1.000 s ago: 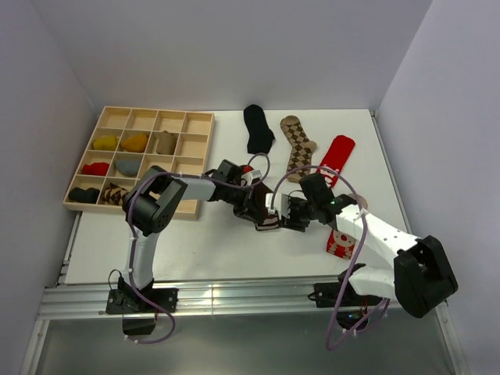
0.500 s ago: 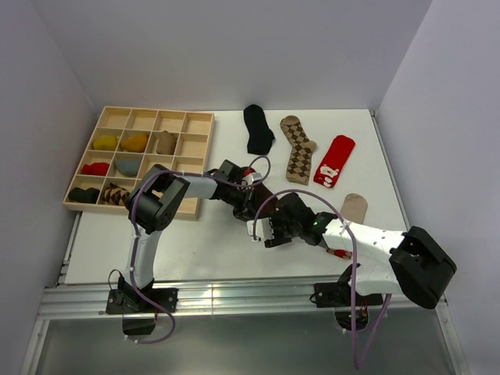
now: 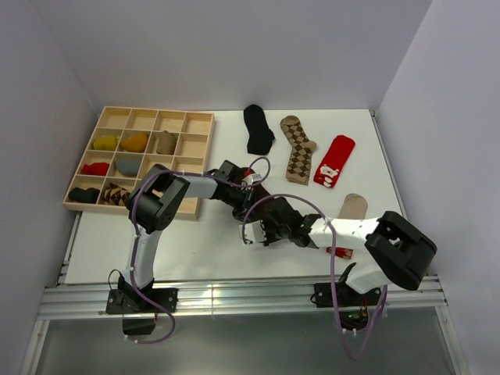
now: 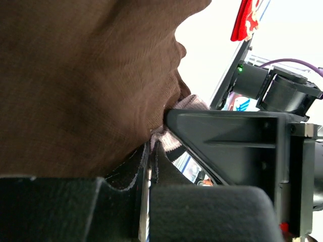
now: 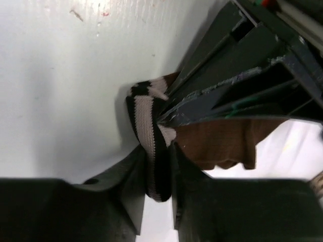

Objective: Roll the socks
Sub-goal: Roll the sock at the center of the board.

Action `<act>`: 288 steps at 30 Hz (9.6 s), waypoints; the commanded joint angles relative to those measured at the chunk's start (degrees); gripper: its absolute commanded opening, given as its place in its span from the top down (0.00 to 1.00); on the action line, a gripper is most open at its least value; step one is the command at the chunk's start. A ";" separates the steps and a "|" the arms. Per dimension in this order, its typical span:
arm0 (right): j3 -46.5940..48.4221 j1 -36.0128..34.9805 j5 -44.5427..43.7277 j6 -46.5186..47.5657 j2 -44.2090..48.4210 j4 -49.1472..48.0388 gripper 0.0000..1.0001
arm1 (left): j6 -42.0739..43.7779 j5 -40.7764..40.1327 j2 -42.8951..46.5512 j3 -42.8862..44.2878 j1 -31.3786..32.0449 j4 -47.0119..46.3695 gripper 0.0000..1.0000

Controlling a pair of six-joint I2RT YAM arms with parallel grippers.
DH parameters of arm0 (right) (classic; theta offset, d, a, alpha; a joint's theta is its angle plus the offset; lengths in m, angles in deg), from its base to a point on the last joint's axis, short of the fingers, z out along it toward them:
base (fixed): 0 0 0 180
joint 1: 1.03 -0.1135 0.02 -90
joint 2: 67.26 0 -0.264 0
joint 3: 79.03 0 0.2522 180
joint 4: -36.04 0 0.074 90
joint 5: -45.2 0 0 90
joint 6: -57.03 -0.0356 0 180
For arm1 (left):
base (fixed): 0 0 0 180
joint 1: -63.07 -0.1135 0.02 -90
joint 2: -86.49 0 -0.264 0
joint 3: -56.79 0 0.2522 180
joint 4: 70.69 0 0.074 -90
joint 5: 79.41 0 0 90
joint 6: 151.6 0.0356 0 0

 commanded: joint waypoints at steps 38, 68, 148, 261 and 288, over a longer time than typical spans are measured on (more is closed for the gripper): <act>62.19 21.77 37.02 1.25 -51.32 82.53 0.83 | 15.76 -73.25 39.47 -37.55 22.97 -43.08 0.54; 62.82 23.88 34.48 -4.02 -51.59 78.59 0.81 | 17.18 -52.24 22.39 -27.35 19.39 -37.71 0.83; 43.46 21.24 33.32 1.07 -33.11 66.06 0.80 | -4.21 -48.16 45.49 -38.06 1.79 -42.03 0.57; 53.75 16.93 25.59 0.80 -44.89 79.62 0.84 | 11.09 -72.51 54.31 -45.03 19.54 -41.14 0.66; 60.44 19.13 26.21 -2.44 -52.03 79.82 0.82 | 23.51 -68.24 22.04 -27.17 33.80 -38.41 0.75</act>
